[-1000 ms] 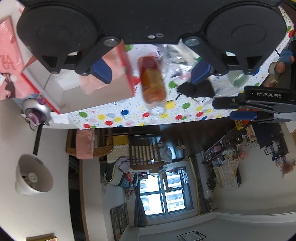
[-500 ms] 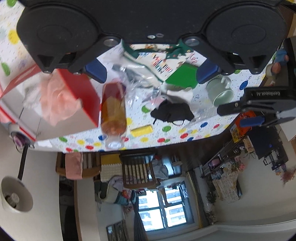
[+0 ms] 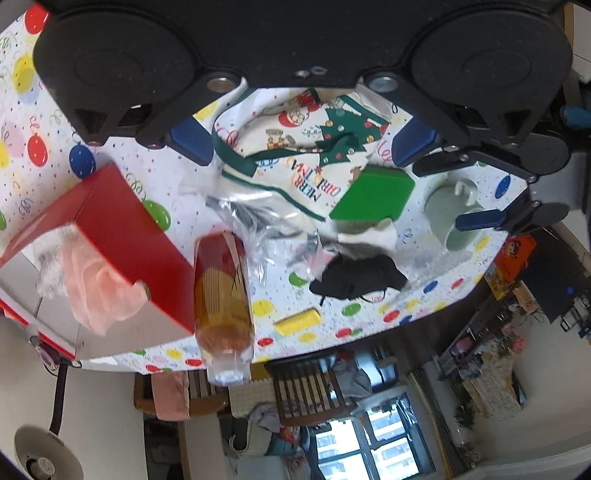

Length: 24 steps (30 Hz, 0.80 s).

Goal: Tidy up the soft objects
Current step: 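Withdraw both tools from the box back over the table, then grasp the green sponge with the left tool while the right tool grasps the Christmas tote strap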

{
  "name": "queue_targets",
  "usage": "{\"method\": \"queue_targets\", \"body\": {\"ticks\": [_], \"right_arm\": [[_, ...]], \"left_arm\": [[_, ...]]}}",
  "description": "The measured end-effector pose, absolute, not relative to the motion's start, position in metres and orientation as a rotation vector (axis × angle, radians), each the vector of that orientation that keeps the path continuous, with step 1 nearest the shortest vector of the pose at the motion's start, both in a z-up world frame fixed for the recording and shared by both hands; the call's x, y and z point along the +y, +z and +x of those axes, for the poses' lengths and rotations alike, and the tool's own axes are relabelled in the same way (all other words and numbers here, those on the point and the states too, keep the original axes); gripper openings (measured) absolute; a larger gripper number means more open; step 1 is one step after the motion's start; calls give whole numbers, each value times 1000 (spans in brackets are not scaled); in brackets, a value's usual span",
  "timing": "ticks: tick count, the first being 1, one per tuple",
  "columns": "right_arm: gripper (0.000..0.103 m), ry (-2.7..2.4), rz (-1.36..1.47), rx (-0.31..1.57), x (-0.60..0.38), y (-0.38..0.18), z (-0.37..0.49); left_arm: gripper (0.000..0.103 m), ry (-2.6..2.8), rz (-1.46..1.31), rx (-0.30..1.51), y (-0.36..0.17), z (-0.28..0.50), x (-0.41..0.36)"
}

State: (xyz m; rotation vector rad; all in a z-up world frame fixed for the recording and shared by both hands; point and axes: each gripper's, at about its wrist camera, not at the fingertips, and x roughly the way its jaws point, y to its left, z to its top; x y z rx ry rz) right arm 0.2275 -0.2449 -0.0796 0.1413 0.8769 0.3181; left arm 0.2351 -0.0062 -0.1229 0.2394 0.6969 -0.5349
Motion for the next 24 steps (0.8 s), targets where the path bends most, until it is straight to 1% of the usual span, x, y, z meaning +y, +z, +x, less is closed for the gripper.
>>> {"method": "queue_targets", "body": {"ticks": [6,14,18,21,24], "right_arm": [[102,276,134,917,-236,-88,231],[99,213,218,998,-233,-107,245],[97,216,235,1020,-233,-111,246],[95,206,280,1044,-237,-116,250],[89,195,362,1080,-242,-124,256]], "left_arm": [[98,-654,359,727,-137,259,-14],[98,-769,498,848,-158,298,-33],[98,-821,565,876,-162,311,-43],[98,-851,574,924,-167,322,-46],[98,-875,596,958,-172,330,-52]]}}
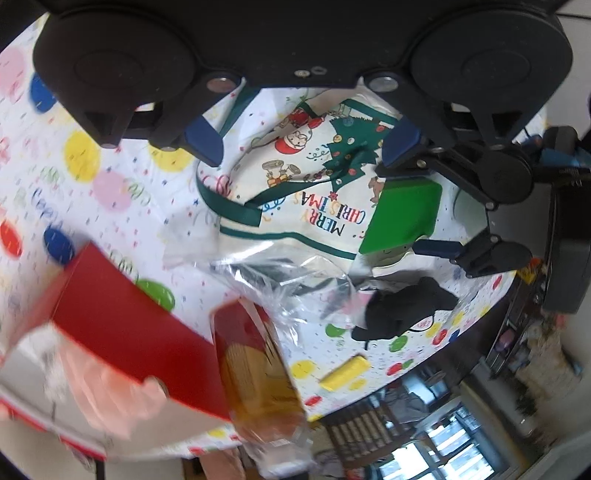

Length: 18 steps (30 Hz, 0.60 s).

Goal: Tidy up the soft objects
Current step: 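Grasp the green sponge with the left tool while the right tool grasps the Christmas tote strap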

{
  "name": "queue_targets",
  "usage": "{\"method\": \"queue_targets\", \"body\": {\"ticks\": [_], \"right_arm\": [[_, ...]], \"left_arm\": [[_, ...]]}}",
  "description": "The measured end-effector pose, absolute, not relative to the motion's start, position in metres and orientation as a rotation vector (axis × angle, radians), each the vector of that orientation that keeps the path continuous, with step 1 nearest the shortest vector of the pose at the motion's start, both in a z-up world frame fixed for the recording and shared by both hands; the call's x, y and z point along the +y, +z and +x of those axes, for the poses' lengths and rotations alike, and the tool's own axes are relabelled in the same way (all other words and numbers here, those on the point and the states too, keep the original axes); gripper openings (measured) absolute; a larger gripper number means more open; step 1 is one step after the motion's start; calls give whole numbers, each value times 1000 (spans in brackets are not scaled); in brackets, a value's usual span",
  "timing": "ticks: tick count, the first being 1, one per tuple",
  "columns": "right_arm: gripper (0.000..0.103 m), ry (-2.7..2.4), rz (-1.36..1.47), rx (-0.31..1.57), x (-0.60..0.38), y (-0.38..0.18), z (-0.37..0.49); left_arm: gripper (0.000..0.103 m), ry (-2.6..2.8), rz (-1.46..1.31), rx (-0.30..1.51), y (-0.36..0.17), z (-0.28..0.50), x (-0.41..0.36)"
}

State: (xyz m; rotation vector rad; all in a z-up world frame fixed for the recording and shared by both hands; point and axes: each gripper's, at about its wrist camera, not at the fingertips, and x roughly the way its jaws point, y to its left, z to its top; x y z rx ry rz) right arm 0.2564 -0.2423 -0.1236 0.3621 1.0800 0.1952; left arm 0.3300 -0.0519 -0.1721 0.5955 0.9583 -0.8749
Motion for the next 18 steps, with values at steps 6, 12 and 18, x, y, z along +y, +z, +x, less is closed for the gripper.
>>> {"method": "queue_targets", "body": {"ticks": [6,12,18], "right_arm": [[80,173,447,1123,-242,-145,273],[70,117,470,1171,-241,-166,284],[31,112,460,1164,-240,-173,285]], "left_arm": [[98,-878,568,1001,-177,345,-59],[98,-881,564,1016,-179,349,-58],[98,-887,557,1010,-179,350,-56]]}}
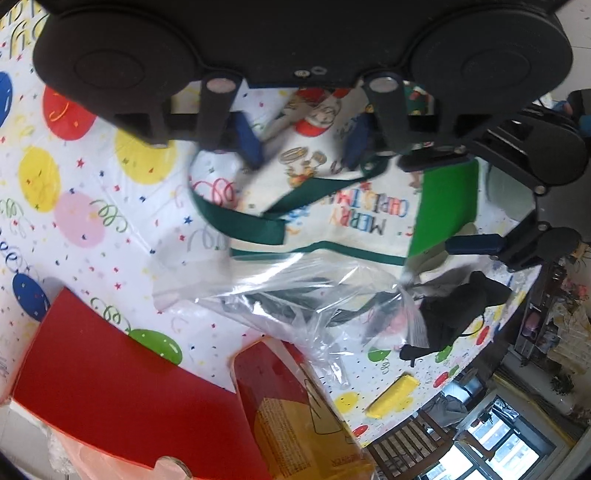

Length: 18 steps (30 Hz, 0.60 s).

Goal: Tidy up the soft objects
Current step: 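Grasp the green sponge with the left tool while the right tool grasps the Christmas tote strap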

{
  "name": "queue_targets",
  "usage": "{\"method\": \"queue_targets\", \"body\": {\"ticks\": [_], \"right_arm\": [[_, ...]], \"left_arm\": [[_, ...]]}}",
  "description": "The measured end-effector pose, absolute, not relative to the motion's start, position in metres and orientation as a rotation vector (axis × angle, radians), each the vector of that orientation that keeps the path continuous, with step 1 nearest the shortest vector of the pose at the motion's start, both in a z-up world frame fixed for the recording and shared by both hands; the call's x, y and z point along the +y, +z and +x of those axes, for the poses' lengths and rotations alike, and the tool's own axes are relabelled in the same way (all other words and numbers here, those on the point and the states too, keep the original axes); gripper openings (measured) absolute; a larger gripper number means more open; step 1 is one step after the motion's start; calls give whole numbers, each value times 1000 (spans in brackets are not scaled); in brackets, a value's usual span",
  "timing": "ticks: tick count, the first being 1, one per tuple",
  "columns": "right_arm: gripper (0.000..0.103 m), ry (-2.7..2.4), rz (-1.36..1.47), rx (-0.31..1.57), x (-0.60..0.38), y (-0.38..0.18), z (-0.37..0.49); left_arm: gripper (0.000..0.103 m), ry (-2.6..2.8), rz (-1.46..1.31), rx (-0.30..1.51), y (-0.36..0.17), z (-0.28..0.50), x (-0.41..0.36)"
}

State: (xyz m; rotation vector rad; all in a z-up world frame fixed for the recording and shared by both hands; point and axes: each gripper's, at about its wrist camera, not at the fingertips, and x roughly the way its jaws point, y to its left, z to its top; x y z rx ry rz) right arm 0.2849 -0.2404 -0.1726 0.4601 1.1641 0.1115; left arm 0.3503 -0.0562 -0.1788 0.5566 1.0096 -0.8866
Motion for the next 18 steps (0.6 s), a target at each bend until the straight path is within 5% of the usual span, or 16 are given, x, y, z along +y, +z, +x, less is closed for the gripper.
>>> {"method": "queue_targets", "body": {"ticks": [1,4,18], "right_arm": [[18,109,472,1161,-243,-174,285],[8,121,507,1141,-254,-175,281],[4,205,461,1129,-300,-161,261]], "left_arm": [[98,-891,554,1011,-179,350,-56],[98,-904,549,1013,-179,350,-54],[97,-879,691,974,-190,342,-71]]}}
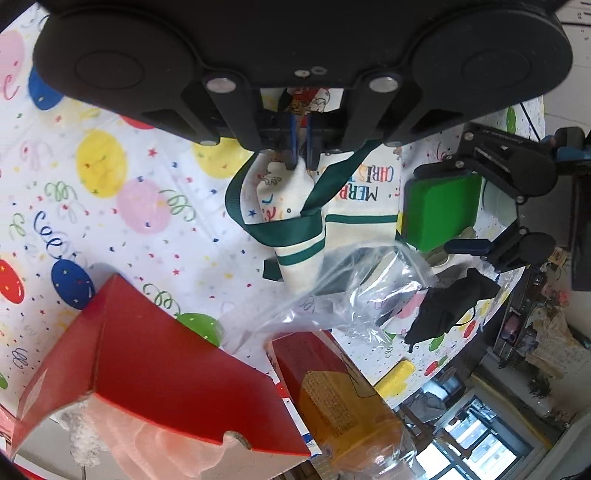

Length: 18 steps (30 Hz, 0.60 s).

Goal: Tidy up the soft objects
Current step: 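Grasp the green sponge with the left tool while the right tool grasps the Christmas tote strap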

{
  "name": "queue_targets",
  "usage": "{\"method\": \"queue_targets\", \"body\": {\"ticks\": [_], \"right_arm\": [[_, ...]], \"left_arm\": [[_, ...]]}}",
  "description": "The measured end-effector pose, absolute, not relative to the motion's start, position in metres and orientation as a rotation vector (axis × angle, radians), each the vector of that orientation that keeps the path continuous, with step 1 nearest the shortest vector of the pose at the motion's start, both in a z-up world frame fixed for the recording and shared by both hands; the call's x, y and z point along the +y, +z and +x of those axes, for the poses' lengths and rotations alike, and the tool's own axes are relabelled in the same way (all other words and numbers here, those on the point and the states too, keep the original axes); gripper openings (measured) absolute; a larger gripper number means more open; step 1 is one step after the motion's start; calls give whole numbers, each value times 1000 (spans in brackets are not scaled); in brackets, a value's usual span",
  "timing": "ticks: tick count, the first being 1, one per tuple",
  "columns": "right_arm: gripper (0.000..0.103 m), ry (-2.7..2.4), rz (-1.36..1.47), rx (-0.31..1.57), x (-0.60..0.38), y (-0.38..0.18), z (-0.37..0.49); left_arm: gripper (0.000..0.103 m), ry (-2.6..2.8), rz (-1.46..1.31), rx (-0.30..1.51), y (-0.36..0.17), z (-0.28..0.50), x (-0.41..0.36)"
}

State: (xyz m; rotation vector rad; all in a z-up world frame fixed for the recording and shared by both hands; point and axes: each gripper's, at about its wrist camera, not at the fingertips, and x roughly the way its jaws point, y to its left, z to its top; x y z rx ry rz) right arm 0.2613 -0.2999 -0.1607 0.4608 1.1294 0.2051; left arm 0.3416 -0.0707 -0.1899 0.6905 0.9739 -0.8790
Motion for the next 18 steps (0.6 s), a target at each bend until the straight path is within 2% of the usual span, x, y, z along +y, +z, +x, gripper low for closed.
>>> {"method": "queue_targets", "body": {"ticks": [2,4,18], "right_arm": [[4,219,471,1129,-304,-158,257],[4,228,473,1125,-306,-156,253],[3,209,486,997,-324,-124,218]], "left_arm": [[94,-878,696,976,-191,340,-73],[86,-858,714,979,-193,339,-75],[81,-709,628,989,-176,307,-72]]}}
